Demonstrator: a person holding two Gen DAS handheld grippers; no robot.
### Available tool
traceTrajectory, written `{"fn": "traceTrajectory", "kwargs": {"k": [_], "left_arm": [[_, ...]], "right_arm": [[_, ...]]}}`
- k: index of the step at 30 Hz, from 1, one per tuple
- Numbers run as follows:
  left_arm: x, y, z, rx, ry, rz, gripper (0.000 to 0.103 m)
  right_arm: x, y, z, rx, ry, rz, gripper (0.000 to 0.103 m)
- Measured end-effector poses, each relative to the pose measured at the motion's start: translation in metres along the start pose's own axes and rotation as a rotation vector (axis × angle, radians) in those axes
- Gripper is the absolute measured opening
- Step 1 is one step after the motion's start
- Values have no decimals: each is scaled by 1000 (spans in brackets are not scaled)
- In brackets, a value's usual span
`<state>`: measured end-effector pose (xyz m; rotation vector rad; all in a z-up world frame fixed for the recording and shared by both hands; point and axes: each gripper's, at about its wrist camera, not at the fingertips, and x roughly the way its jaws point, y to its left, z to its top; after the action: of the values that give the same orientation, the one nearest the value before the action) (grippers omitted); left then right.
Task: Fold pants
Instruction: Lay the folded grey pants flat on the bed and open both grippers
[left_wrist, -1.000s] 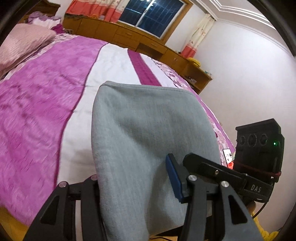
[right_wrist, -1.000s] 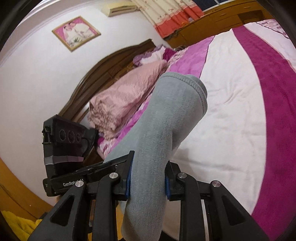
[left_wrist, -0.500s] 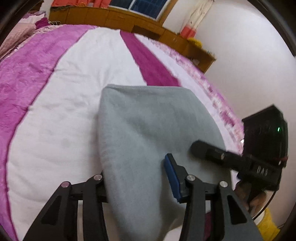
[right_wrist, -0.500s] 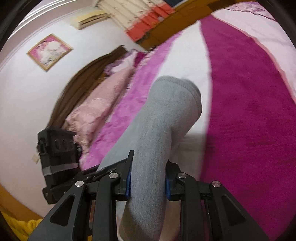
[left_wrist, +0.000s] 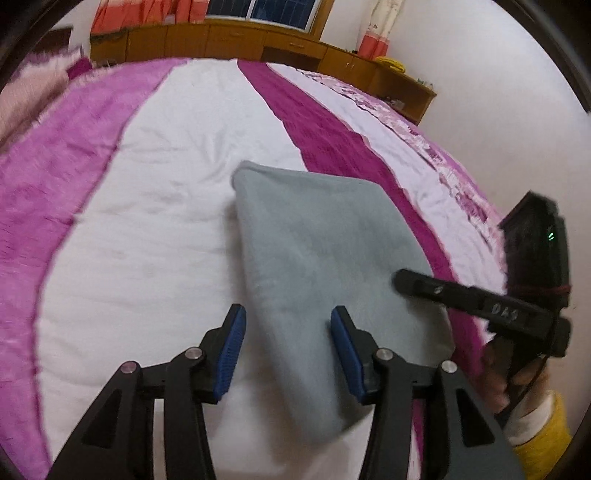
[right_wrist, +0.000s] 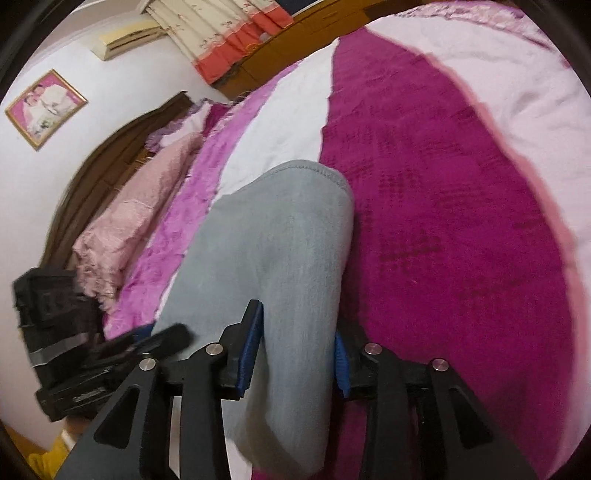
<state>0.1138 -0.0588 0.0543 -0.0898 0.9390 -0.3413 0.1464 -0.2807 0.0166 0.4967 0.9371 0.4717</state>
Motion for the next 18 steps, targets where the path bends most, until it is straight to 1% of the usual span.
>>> {"fn": "traceTrajectory", "kwargs": {"k": [2,3,6,7,9,11,14,18], "left_arm": [[-5,0,-6,6,8,23,51],[-5,1,-9,3,15,35,51],[5,8,-18,-17,60,86,54],[14,12,-20,-40,89,109,55],[19,16,-19,-65,77,119,59],[19,19,-19,-71,71,129,60],[17,18,-19,-67,61,131,60],[2,16,-24,-86,63,127,60]], "right_arm": [[-16,5,-8,-13,-24,-61,27],[-21,7,-11,-15,-35,-76,27],[-46,13,-30,-46,-97,-135,27],[-49,15,-35,-62,-105,-156,27],[-45,18,-41,-94,-92,-198,27],[-33,19,-43,-125,-78,-251,27],[-23,16,-45,-168,-81,-294,27],[-36,17,-46,-140,-104,-287,27]]}}
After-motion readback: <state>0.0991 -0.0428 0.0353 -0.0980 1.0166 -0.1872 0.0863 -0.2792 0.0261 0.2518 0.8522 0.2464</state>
